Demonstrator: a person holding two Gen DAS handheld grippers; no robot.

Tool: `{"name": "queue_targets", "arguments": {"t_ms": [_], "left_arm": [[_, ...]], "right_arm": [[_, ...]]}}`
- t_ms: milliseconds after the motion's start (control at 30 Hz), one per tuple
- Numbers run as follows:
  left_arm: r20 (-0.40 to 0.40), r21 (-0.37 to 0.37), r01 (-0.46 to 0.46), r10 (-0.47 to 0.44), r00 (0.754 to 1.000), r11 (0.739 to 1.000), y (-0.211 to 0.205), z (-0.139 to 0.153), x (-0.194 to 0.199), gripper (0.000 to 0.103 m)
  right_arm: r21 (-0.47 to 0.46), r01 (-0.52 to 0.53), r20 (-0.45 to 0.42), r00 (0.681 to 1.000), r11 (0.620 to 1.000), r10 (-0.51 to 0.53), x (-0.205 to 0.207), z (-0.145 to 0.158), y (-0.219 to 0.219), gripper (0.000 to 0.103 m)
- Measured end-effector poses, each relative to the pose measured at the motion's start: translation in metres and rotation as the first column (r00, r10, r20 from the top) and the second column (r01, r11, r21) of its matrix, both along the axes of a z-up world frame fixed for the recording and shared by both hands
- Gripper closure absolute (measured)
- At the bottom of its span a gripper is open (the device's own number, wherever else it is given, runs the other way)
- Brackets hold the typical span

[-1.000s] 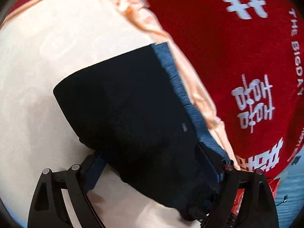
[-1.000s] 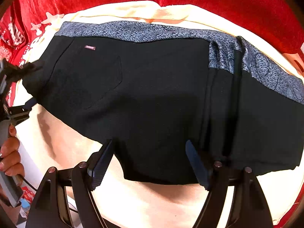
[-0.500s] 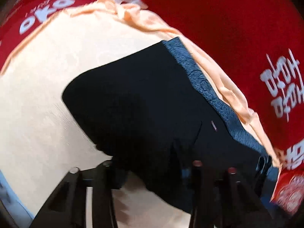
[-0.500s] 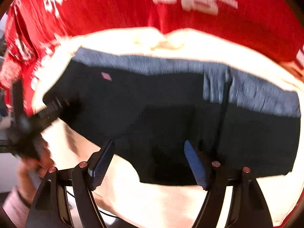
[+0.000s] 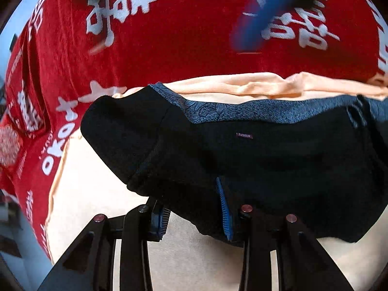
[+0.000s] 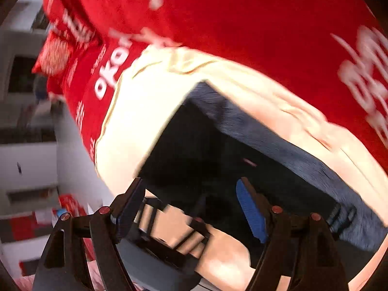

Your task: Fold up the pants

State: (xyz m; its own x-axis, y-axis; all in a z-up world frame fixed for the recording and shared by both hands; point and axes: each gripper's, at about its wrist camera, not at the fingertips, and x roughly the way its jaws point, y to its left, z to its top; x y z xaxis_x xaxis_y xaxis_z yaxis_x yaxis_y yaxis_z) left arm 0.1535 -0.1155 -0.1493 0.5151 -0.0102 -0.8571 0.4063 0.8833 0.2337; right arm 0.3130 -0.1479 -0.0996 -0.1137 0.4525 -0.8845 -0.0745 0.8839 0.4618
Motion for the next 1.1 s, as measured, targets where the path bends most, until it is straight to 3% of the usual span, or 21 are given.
{"name": "queue_targets", "arguments": {"t_ms": [200, 333, 367, 400, 433, 467, 600, 767, 933, 1100], "left_arm": [[0.018, 0.014, 0.023, -0.024, 1.0, 1.0, -0.005, 0.001, 0.002, 0.067], [0.024, 0.018, 0.028, -0.028, 0.999, 0.999, -0.006, 0.002, 0.002, 0.067], [0.029, 0.02, 0.033, -0.034, 0.999, 0.999, -0.008, 0.003, 0.001, 0.067], [0.031, 0.022, 0.04, -0.04, 0.999, 0.999, -0.01, 0.004, 0.001, 0.067], [0.025, 0.024, 0.044, -0.045, 0.999, 0.999, -0.01, 0.004, 0.0, 0.067], [0.016, 0.023, 0.048, -0.048, 0.999, 0.999, -0.012, 0.005, -0.001, 0.067], [0.059, 0.017, 0.104, -0.104, 0.993, 0.994, -0.025, 0.024, -0.011, 0.066], [0.107, -0.014, 0.18, -0.177, 0.978, 0.984, -0.054, 0.062, -0.028, 0.066], [0.125, -0.071, 0.255, -0.245, 0.961, 0.964, -0.095, 0.103, -0.05, 0.066], [0.127, -0.097, 0.351, -0.339, 0.932, 0.931, -0.155, 0.127, -0.079, 0.066]], "right_arm": [[-0.076, -0.189, -0.148, 0.973, 0.979, 0.176, 0.025, -0.045, 0.076, 0.02], [-0.151, -0.266, -0.227, 0.947, 0.952, 0.229, 0.019, -0.078, 0.085, 0.021], [-0.149, -0.271, -0.24, 0.943, 0.951, 0.231, 0.017, -0.082, 0.083, 0.039], [-0.146, -0.271, -0.249, 0.941, 0.951, 0.23, 0.014, -0.085, 0.078, 0.07], [-0.149, -0.258, -0.243, 0.945, 0.955, 0.218, 0.013, -0.084, 0.073, 0.078], [-0.133, -0.229, -0.223, 0.955, 0.964, 0.196, 0.012, -0.08, 0.065, 0.083], [-0.032, -0.108, -0.137, 0.985, 0.994, 0.103, -0.002, -0.051, 0.019, 0.084], [0.121, 0.053, -0.033, 0.998, 0.991, -0.049, -0.032, 0.0, -0.056, 0.084], [0.256, 0.191, 0.039, 0.978, 0.948, -0.207, -0.073, 0.038, -0.14, 0.084], [0.341, 0.317, 0.093, 0.925, 0.885, -0.367, -0.133, 0.059, -0.229, 0.084]]}}
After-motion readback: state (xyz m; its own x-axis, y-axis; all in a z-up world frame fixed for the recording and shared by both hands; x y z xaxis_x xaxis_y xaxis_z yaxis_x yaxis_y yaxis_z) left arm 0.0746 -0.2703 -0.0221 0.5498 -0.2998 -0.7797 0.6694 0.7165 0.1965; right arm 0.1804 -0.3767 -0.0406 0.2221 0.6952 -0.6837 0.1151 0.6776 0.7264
